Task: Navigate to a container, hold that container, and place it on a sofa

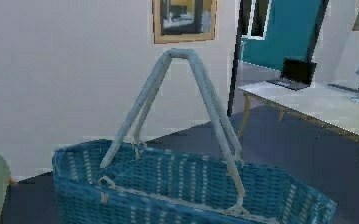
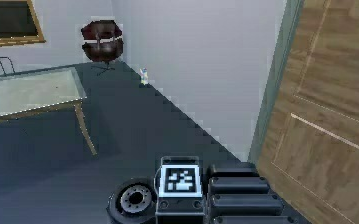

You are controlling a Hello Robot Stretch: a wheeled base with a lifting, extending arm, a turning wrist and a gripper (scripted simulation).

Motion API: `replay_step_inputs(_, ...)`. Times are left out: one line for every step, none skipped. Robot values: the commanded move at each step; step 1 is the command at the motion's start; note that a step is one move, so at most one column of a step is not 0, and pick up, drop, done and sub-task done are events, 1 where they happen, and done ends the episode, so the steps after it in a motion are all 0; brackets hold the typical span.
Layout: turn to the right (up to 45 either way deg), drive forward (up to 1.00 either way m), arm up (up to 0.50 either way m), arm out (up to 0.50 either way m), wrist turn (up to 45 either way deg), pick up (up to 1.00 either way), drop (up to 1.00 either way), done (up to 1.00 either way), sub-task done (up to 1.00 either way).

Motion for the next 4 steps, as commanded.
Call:
replay_step_inputs(45.0,0.0,0.0,0.0,0.0,0.0,0.0,0.0,0.0)
replay_step_inputs(24.0,0.0,0.0,0.0,0.0,0.0,0.0,0.0,0.0)
replay_step_inputs(-45.0,0.0,0.0,0.0,0.0,0.0,0.0,0.0,0.0)
replay_step_inputs(-45.0,0.0,0.0,0.0,0.0,0.0,0.0,0.0,0.0)
